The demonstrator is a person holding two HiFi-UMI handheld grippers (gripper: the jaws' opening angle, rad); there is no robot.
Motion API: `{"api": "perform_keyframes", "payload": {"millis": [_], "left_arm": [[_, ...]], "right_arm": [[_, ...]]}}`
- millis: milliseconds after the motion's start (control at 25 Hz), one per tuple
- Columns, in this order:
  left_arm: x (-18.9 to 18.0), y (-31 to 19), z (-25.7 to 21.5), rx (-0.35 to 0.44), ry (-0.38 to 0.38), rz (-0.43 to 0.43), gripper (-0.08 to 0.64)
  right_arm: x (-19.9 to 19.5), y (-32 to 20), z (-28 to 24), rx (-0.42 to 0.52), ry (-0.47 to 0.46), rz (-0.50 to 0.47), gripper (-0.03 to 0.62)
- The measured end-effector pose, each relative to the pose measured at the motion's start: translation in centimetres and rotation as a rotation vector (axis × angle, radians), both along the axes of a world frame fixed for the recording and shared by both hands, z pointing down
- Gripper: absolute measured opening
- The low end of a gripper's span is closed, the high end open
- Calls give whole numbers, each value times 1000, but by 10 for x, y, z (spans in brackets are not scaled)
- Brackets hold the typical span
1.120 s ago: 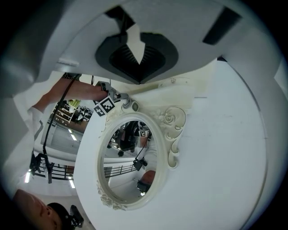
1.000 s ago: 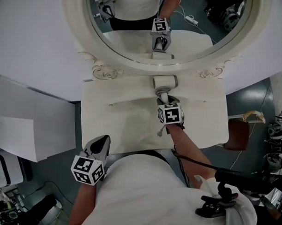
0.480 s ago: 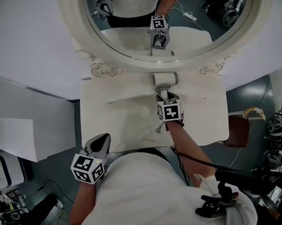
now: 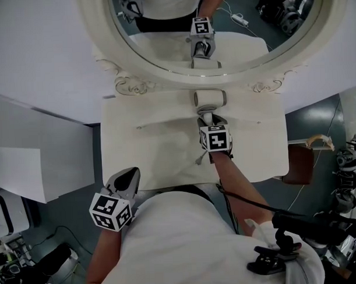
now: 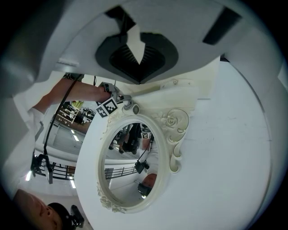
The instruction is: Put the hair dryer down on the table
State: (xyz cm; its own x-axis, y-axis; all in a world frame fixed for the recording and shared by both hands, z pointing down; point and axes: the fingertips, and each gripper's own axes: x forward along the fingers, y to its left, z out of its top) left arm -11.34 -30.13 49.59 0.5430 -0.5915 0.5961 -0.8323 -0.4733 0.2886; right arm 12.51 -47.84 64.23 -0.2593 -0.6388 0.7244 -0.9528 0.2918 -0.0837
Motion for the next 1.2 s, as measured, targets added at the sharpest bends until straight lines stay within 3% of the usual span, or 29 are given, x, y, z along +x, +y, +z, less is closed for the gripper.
{"api": "perform_keyframes", "payload": {"millis": [1200], "left_arm": [[-1,3,2,-1,-1,22,2]], "right_arm": [[11,3,2,14,-10,34,218]]}}
